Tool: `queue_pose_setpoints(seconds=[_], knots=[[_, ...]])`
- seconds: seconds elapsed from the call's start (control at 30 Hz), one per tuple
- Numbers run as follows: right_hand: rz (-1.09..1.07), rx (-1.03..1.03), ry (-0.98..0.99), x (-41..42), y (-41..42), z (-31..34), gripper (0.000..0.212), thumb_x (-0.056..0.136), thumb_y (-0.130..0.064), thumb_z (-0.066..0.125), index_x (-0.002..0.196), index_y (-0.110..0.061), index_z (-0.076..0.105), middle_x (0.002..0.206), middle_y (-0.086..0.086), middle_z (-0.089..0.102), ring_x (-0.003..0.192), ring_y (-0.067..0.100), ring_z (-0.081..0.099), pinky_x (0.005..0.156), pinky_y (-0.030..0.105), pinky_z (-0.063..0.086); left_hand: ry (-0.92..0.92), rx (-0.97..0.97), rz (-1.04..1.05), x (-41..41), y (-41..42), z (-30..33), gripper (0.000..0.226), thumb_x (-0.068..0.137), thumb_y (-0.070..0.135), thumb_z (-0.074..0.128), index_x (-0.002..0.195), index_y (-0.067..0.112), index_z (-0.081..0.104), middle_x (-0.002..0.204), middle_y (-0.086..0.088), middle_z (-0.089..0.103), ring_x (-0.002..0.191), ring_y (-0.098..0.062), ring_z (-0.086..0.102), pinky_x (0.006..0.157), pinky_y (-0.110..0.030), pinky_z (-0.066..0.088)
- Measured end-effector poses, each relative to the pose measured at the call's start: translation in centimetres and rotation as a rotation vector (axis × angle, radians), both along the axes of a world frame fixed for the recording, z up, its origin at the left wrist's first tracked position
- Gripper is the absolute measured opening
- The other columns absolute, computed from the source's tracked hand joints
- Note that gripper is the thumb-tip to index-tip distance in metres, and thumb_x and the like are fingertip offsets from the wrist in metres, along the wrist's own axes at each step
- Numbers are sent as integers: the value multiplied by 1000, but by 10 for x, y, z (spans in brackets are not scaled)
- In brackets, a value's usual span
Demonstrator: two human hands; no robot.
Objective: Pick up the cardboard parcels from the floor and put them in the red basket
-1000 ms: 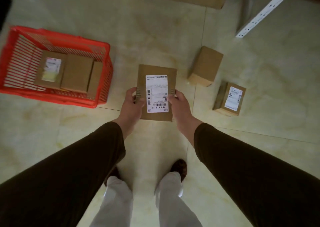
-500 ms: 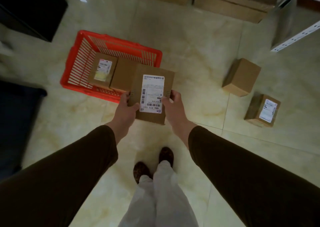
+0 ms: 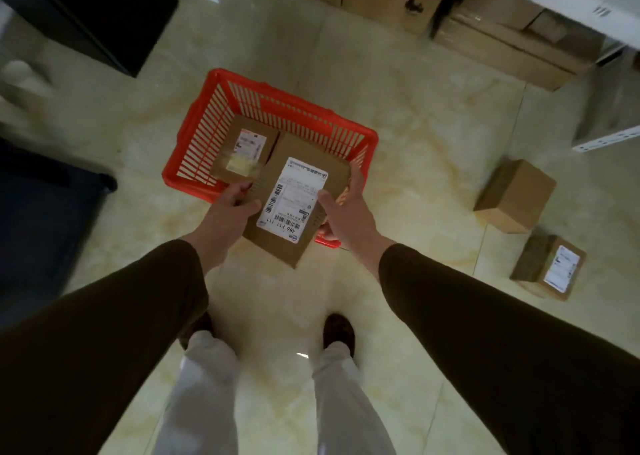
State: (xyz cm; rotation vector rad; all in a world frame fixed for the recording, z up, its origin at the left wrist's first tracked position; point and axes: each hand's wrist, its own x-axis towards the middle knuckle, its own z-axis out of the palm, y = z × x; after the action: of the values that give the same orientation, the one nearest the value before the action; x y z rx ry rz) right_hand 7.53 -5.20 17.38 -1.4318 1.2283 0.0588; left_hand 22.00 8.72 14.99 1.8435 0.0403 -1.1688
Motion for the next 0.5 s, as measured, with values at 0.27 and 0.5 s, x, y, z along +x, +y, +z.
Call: queue_pose_setpoints(seconds=[0.27,0.5], knots=[[-305,99,-22,78,44,-4,56,100,-17,55,137,-43,23,114,8,69,77,27,77,58,42,64,-127,39,-41,86,25,-7,32,90,16,70,115,17,51,102,6,61,90,-5,59,67,-19,44],[-590,195,-9,124,46,-26,49,99,-13,58,117,-43,25,119,14,64,81,35,77,63,49,64,-76,11,-81,142,10,-21,47,88,10,72,122,23,43,114,3,61,95,-16,67,62,-36,60]])
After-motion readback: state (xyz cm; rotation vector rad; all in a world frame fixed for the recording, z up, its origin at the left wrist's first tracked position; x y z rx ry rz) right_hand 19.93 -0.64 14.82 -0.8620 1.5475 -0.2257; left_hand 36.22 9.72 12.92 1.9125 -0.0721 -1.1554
